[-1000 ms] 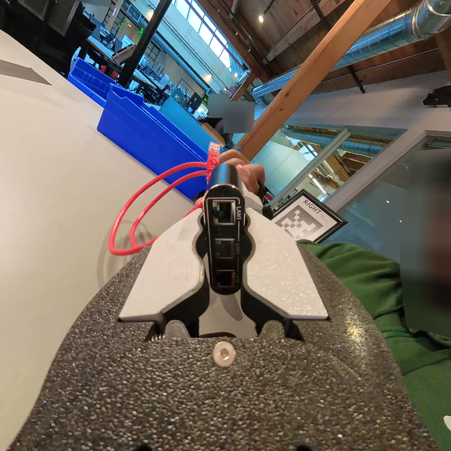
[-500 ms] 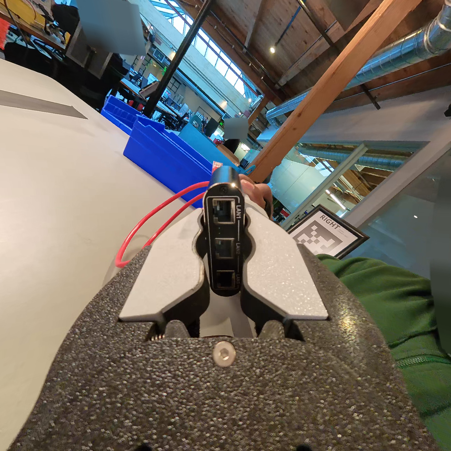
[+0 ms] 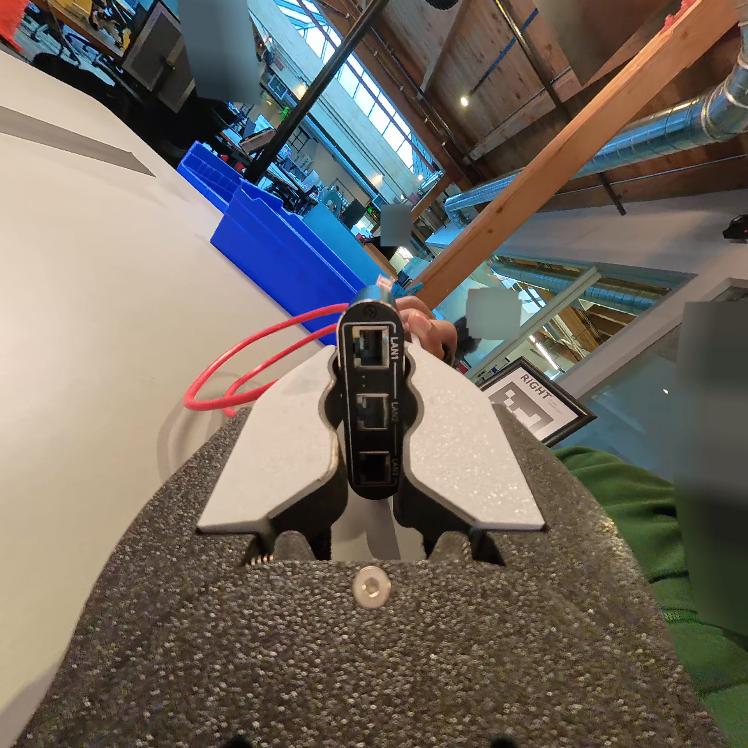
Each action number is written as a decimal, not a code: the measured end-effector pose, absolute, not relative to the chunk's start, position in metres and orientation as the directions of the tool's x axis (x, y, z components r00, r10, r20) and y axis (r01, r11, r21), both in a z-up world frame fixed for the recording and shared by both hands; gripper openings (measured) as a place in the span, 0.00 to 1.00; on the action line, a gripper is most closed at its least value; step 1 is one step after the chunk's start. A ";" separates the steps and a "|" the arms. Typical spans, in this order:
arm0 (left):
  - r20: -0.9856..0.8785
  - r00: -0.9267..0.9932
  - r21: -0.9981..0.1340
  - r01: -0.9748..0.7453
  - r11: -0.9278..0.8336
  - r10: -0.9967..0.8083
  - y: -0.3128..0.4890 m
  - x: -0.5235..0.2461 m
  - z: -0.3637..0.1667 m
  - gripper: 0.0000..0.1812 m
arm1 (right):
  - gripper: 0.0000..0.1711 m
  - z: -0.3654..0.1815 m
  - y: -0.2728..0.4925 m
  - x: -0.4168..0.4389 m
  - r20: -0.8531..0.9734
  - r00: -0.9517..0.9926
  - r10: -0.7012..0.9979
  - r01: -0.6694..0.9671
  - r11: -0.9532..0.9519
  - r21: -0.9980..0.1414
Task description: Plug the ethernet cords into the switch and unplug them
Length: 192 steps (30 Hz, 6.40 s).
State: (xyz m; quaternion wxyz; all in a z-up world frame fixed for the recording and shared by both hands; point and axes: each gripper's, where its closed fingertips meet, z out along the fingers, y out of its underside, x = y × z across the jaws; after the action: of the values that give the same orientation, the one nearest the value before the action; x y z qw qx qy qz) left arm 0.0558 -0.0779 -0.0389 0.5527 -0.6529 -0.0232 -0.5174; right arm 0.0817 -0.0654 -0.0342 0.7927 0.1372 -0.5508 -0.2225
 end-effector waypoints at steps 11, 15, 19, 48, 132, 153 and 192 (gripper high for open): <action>0.687 0.492 -0.709 0.616 -0.345 -0.534 -0.078 0.048 -0.033 0.14 | 0.05 -0.034 -0.067 0.076 0.838 0.298 -0.457 0.223 0.887 0.404; 0.669 0.506 -0.735 0.559 -0.384 -0.544 -0.078 0.060 -0.038 0.14 | 0.05 -0.029 -0.057 0.078 0.852 0.299 -0.431 0.243 0.897 0.368; 0.653 0.504 -0.752 0.522 -0.402 -0.566 -0.080 0.069 -0.041 0.15 | 0.05 -0.025 -0.053 0.080 0.857 0.304 -0.417 0.247 0.903 0.351; 0.706 0.446 -0.704 0.534 -0.469 -0.551 -0.085 0.070 -0.042 0.15 | 0.05 -0.025 -0.062 0.083 0.808 0.285 -0.516 0.206 0.856 0.475; -0.172 0.947 -0.982 -0.186 -0.026 -0.270 -0.067 0.037 -0.032 0.14 | 0.21 -0.024 -0.063 0.083 0.970 0.227 0.091 0.061 0.992 -0.108; -0.927 0.268 -0.274 -0.962 -0.014 -0.261 -0.058 0.073 -0.095 0.15 | 0.15 -0.085 -0.073 0.076 0.989 -0.119 0.088 -0.004 0.996 -0.089; -0.924 0.278 -0.355 -0.880 0.314 -0.263 -0.080 0.119 -0.080 0.15 | 0.28 -0.086 -0.073 0.087 0.930 -0.208 0.304 -0.107 0.938 -0.331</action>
State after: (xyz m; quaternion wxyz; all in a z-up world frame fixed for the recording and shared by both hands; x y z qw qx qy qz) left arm 0.1188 -0.0801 -0.0801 0.6018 -0.5264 0.5432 0.2565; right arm 0.0869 -0.0732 -0.0860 0.6260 -0.0647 -0.7596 0.1643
